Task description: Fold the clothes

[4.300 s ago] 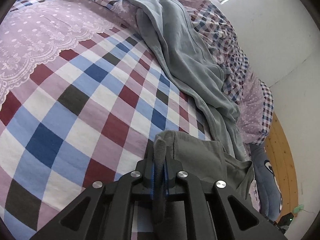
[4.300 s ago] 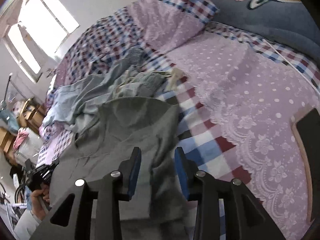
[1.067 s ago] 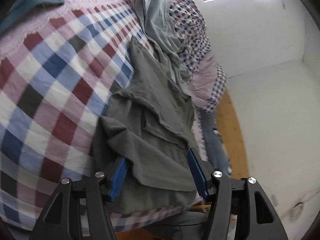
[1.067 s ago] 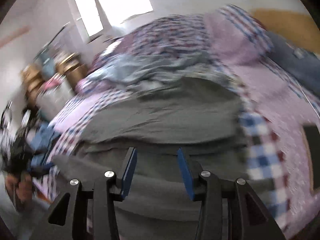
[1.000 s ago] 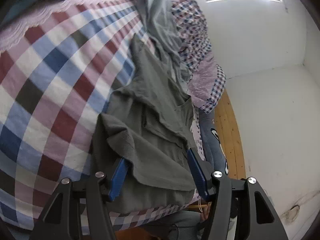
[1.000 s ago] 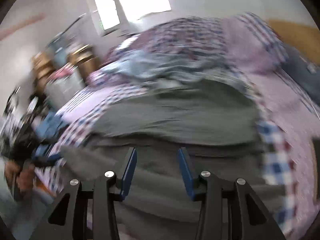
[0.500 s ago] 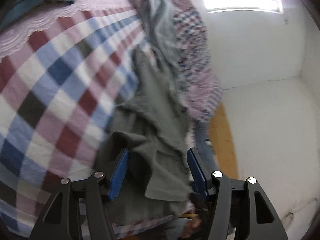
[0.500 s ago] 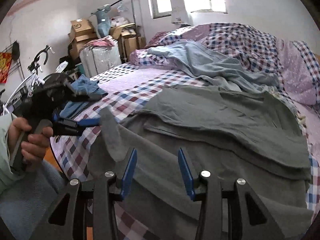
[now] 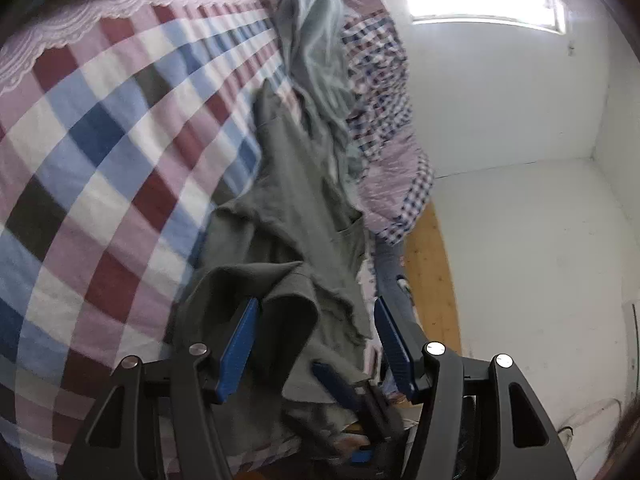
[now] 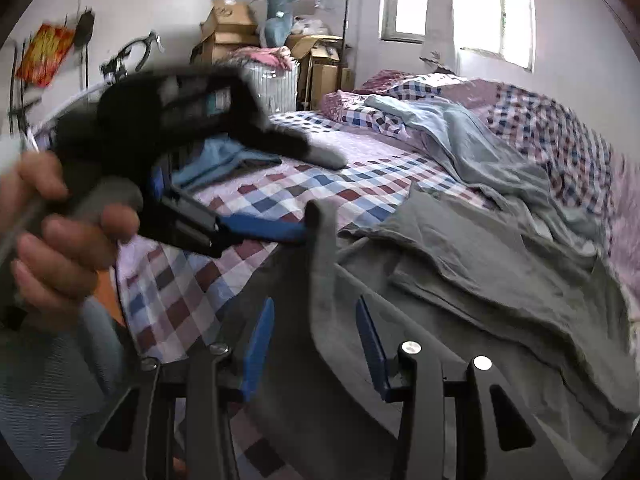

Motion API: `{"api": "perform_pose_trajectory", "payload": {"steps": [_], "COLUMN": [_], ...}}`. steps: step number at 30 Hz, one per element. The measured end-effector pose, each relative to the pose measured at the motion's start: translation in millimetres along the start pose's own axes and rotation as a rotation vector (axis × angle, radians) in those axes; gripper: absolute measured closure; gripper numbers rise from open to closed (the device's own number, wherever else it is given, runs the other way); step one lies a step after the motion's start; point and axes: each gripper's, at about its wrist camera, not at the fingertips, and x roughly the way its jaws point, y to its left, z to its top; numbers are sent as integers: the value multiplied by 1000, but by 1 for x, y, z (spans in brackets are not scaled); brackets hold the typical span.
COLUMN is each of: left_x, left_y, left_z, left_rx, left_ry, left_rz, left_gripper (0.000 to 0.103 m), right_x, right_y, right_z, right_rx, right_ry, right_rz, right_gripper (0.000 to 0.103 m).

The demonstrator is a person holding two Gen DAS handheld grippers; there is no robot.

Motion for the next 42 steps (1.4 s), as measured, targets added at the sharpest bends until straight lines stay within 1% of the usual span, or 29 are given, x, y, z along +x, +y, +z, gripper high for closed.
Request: {"api": "perform_pose_trajectory", "payload": {"steps": [3,5,11,16,21,26,29,32,37,42], "left_x": [-2,-2,3,8,12,13,14,15,17,20], "left_y": [0,3,3,2,2,3,4,5,1,-3], "left_z": [2,4,5,6,7,8,8,8,8,7], "left_rx": [1,-11,-5,2,8,-2,-9,-15,0,17], "left_ry": [-10,-20,2,21,40,37,35,32,46,61], "left_rz": [4,40,45,47,49,57,62,67,45,22], "left_gripper": [40,40,40,40,40,40,40,40,40,40], "right_x": [14,19,25,24,20,22,20,20,21,22], "right_y": [3,0,-12,-22,-40,-59,-63,-53,-31,-22], "right_z": [0,-1,-5,-6,-4,-6,-6,-4,-4,-5], "right_rx": [-13,-5,24,77,158,255,283,246,161,121], "right_ry": [14,22,39,34,19,30,23,24,35,36], "right_rz": [-23,-32,-20,13,34,59,93,121,154,153], "right_gripper": [57,57,57,57,57,57,57,57,57,57]}}
